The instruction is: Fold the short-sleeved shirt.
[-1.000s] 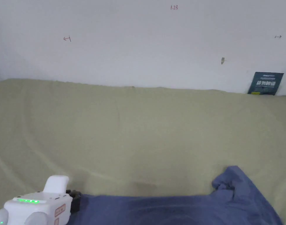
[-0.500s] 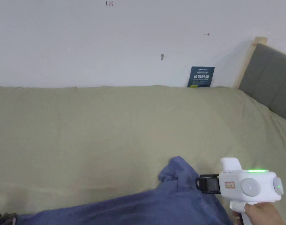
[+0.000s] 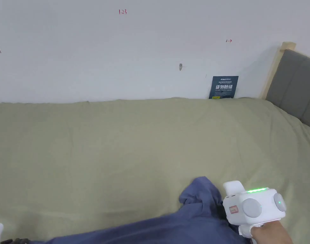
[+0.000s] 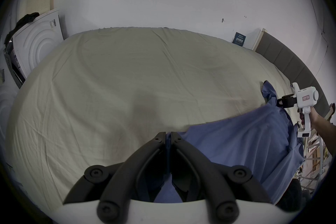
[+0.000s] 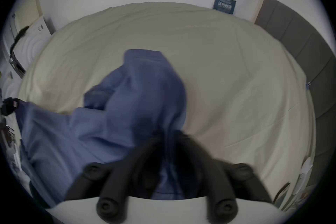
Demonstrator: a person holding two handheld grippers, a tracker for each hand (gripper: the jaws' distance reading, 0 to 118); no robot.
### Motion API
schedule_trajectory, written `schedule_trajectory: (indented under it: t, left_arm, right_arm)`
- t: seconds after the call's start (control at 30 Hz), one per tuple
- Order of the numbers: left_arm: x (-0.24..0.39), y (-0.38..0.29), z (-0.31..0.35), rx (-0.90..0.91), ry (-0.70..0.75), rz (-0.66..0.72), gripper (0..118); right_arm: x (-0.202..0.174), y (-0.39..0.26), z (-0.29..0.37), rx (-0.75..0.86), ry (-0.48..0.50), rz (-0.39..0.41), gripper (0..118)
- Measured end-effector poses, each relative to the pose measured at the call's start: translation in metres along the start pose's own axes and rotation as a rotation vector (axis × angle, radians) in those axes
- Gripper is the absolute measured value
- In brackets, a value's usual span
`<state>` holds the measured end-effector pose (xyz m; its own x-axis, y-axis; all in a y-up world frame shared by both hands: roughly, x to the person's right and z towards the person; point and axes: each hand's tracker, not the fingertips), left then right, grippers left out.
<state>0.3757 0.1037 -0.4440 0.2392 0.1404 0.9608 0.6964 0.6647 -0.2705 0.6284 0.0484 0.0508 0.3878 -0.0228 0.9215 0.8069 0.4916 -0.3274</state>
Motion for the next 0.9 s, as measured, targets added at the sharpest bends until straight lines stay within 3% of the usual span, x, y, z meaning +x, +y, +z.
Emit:
schedule_trajectory:
  t: [0.17,0.37,0.5,0.67,0.9]
  left_arm:
    - [0.004,0.000,0.007,0.000,0.011,-0.022,2]
    - [-0.005,0.002,0.037,0.033,0.018,-0.017,2]
    - [-0.006,-0.002,0.077,0.077,0.011,0.005,2]
    - [-0.010,-0.019,0.133,0.147,0.017,0.020,2]
    - [-0.017,-0.068,0.194,0.170,-0.005,0.061,2]
  right_arm:
    - [-0.003,0.003,0.024,0.057,-0.031,0.066,3]
    - [0.005,0.003,0.094,0.162,0.018,0.067,3]
    - [0.002,-0.011,0.151,0.251,0.041,0.116,3]
    - [0.005,-0.047,0.212,0.332,0.063,0.136,3]
    - [0.004,-0.135,0.266,0.384,0.103,0.088,3]
